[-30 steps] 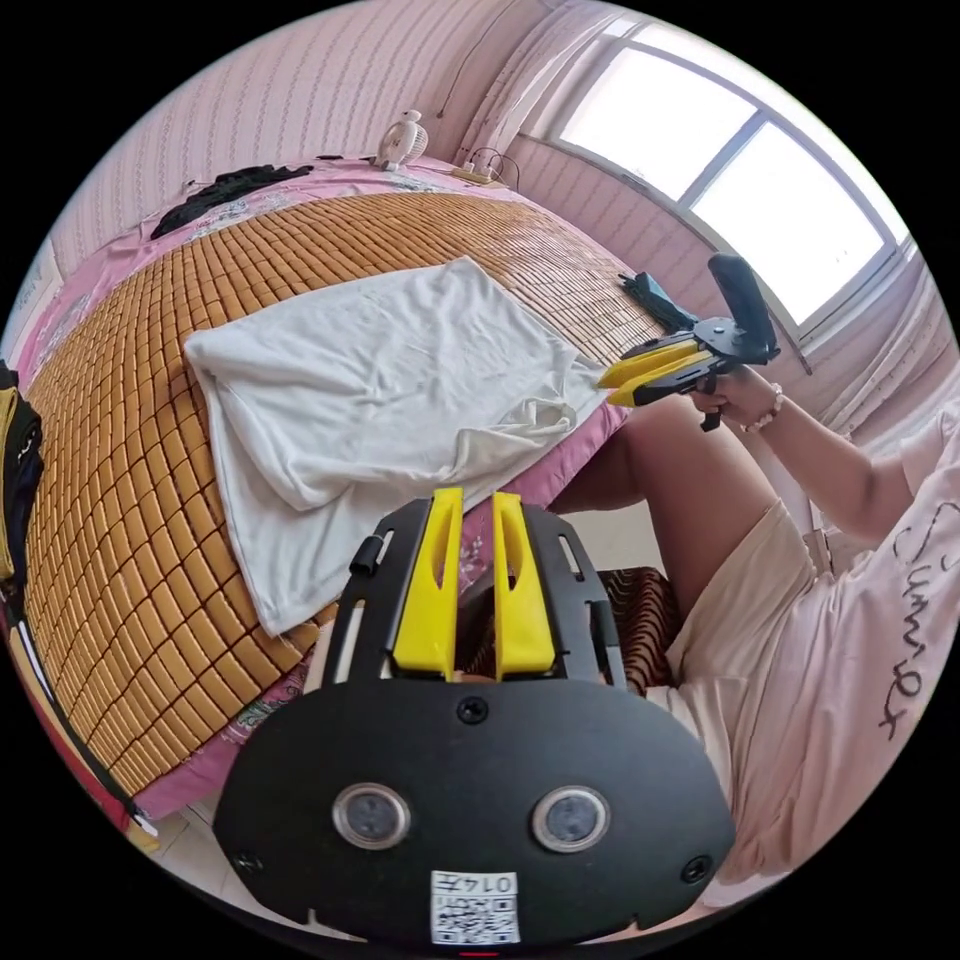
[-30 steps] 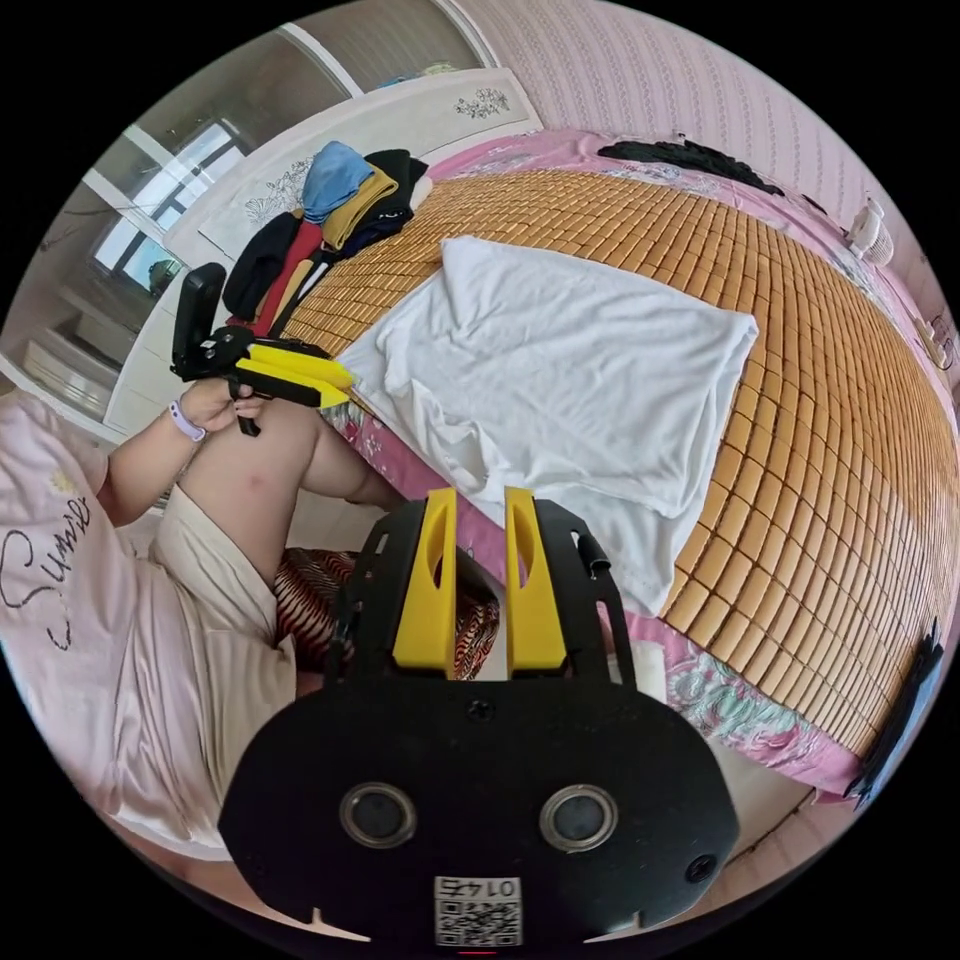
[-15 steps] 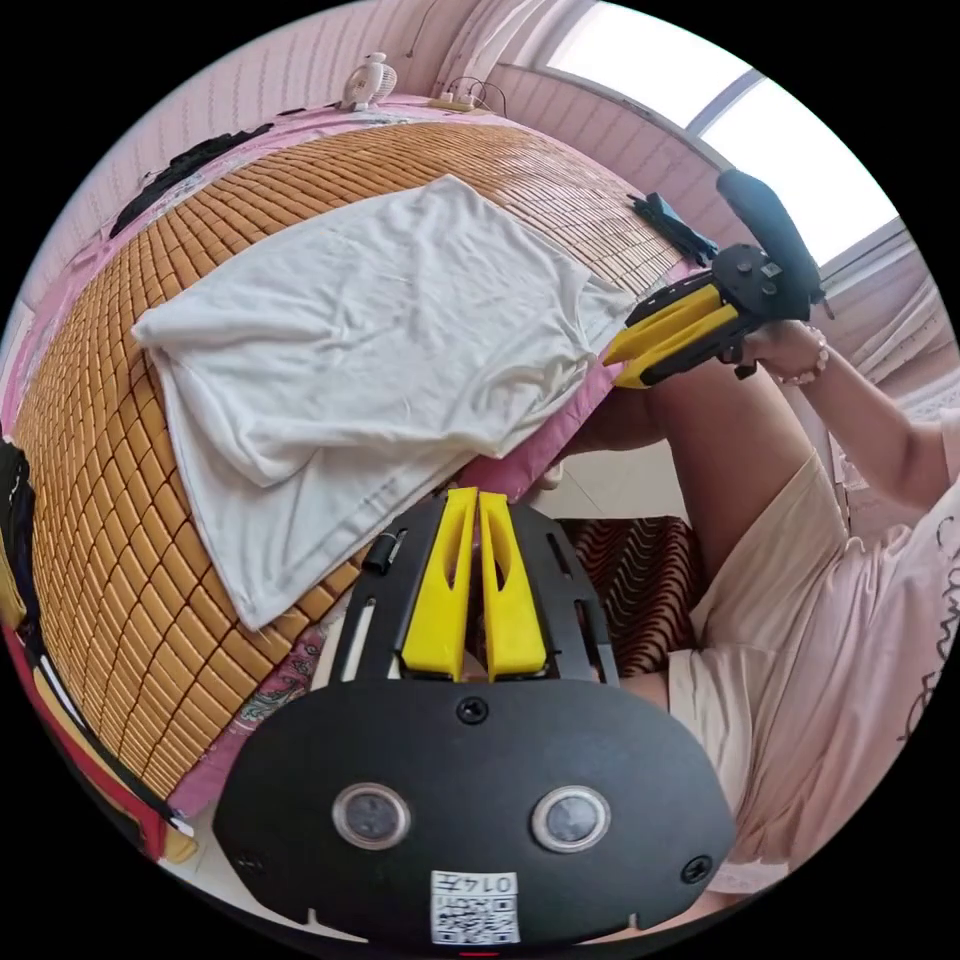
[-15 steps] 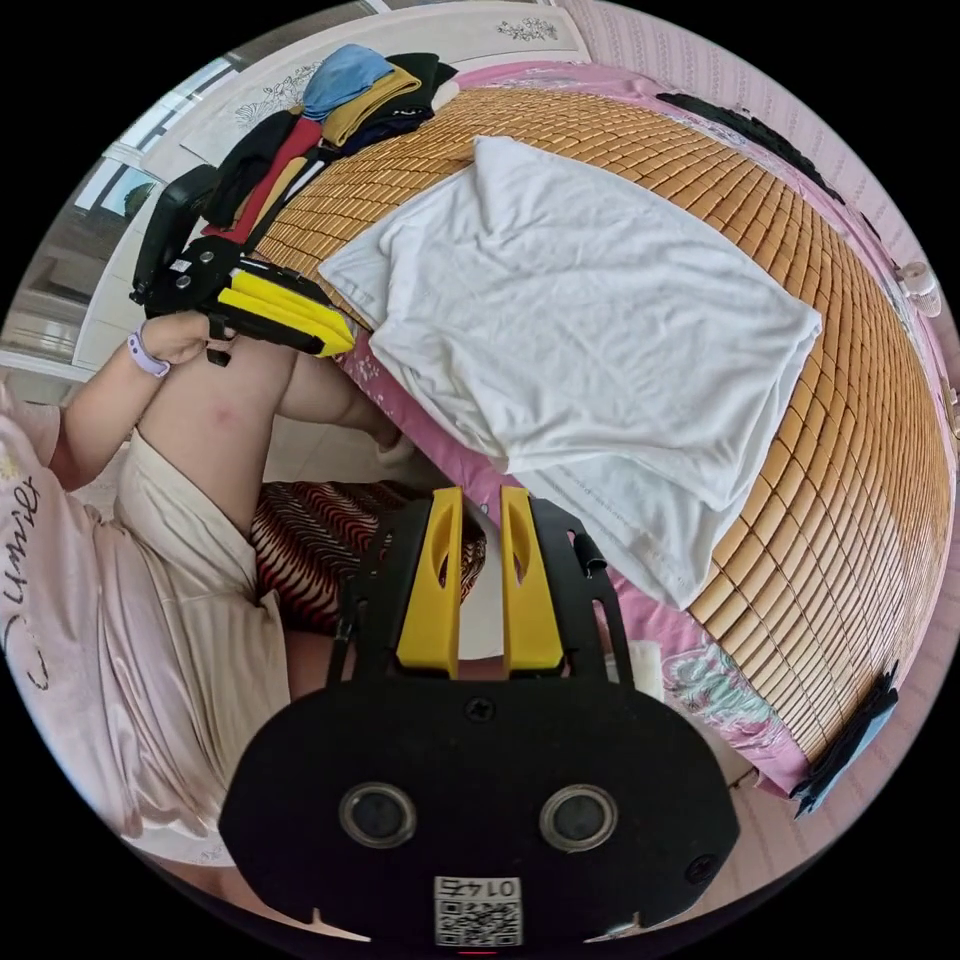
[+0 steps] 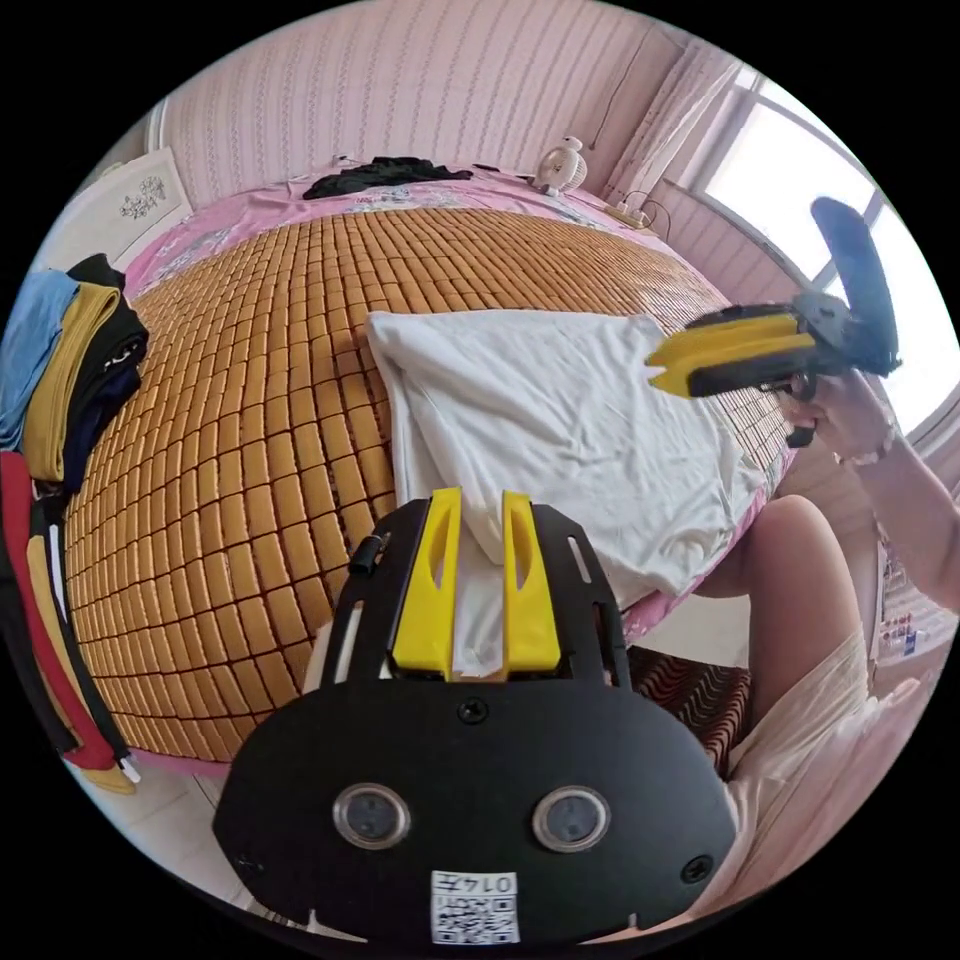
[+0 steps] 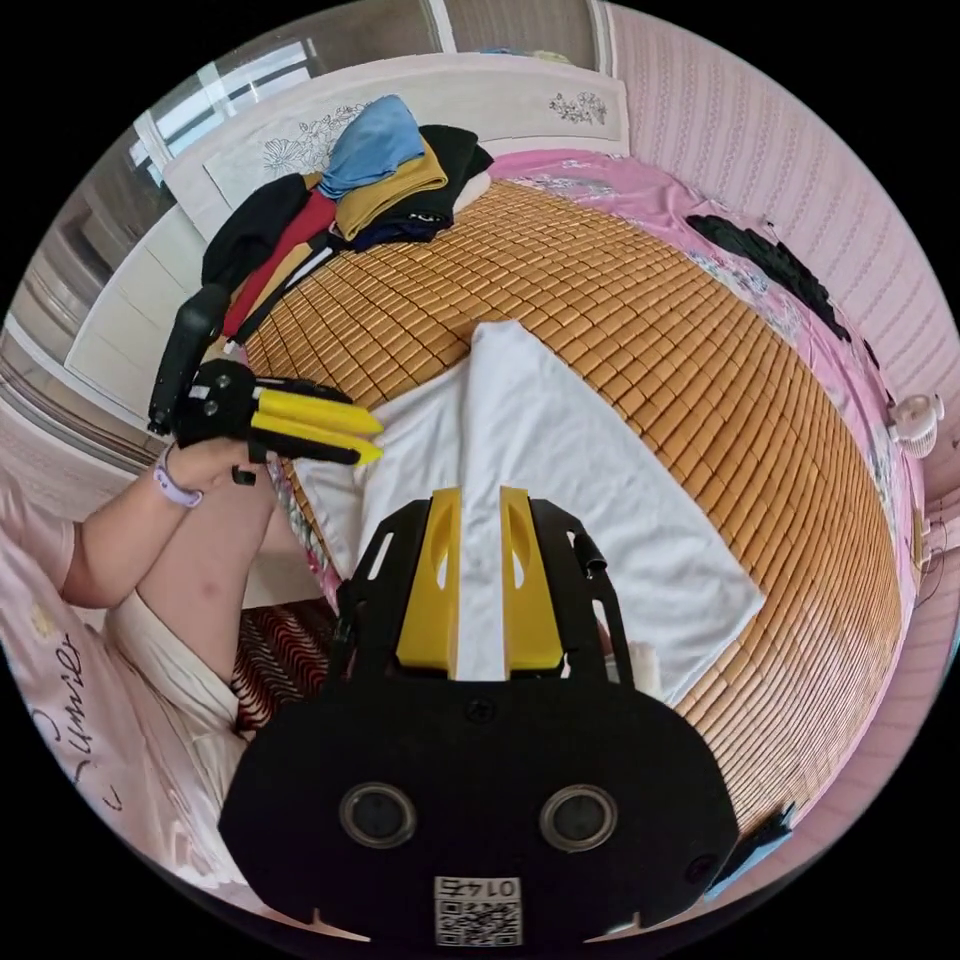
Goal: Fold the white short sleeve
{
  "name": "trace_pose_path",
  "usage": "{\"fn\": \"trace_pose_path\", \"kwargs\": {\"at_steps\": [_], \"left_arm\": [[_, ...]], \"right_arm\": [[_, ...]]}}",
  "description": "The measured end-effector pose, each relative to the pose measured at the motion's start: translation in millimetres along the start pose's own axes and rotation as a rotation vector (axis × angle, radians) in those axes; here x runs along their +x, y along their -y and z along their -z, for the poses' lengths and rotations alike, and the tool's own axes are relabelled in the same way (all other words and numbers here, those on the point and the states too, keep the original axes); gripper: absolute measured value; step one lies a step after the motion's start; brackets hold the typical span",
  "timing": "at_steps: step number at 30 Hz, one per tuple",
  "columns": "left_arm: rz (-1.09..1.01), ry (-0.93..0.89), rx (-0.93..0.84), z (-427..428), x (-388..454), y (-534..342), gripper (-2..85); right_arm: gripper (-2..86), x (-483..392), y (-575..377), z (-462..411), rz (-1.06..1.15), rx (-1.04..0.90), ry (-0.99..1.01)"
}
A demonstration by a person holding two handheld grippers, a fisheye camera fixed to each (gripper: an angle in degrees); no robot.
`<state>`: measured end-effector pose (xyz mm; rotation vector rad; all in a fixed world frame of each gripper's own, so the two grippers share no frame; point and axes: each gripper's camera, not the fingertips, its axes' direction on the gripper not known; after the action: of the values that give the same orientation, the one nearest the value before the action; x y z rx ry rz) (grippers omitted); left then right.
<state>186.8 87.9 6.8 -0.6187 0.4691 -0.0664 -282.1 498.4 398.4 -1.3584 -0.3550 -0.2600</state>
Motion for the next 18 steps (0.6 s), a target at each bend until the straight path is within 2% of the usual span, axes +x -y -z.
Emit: {"fn": "trace_pose_path", "kwargs": {"at_steps": [2,8,13,18], "left_arm": [[-0.049,-0.005,-0.057,-9.6,0.0,0.3,5.8],[-0.096,-0.094,-0.044,2.1,-13.8,-8.7,-0.1],[-0.117,-0.141,-0.032,15.4,-21.2,-21.3,-0.9],[-0.124,-0.138,-0.019,25.3,-22.0,-29.7,-1.0]], "right_arm": [[6.8,-8.0,49.2,-25.5,0.015,0.006,-0.078],[6.0,-20.3,142.8,-101.7,0.029,-0.081,-0.205],[2.6,-14.9,182.2,-164.5,-0.029,-0.243,-0.308],[0.2,-24.0,199.8,-191.8,0.011,-0.281,-0.388]]}}
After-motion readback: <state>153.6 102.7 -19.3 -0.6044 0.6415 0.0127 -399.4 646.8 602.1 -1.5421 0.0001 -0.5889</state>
